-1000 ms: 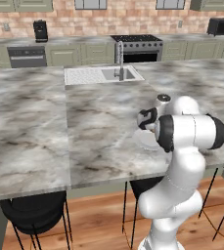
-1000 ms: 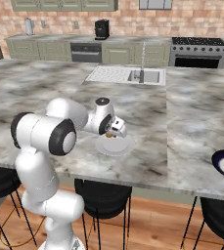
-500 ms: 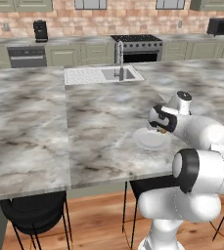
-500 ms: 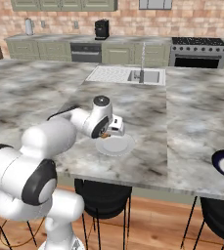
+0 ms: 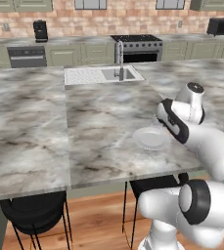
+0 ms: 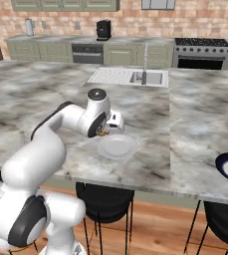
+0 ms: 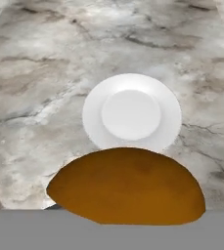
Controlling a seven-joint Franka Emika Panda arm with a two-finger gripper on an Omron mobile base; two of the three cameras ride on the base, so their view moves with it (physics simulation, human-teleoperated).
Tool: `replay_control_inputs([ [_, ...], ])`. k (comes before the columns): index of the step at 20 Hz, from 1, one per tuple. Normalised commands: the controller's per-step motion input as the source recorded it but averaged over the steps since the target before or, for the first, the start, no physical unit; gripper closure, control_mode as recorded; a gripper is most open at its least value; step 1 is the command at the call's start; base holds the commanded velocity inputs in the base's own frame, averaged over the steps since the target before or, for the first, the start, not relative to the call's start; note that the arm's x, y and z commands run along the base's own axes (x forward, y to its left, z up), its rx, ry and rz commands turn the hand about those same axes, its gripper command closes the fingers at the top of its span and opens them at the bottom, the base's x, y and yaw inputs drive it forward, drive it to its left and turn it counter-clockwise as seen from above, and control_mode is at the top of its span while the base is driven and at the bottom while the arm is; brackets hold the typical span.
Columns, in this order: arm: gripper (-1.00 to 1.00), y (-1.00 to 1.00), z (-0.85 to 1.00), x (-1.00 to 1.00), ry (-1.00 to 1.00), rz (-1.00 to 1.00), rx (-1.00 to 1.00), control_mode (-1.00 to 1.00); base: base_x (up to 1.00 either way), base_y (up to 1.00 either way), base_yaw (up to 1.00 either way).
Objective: Transport the fish and mushroom to the fridge. Place the fish on the rack containing meat and place the mushroom on the rack containing the vegetable, ensuring meats and vegetables are on different racks.
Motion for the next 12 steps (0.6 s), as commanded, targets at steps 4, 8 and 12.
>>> replay_control_inputs([
  [4,1.0,0.2,0.42,-0.57,0.0,-0.03,0.03,-1.0,0.0,0.0,0.0],
  [8,1.0,0.33,0.25,-0.91,0.0,0.0,0.01,-1.0,0.0,0.0,0.0],
  [12,1.0,0.33,0.24,-0.74,-0.01,0.0,0.0,-1.0,0.0,0.0,0.0],
])
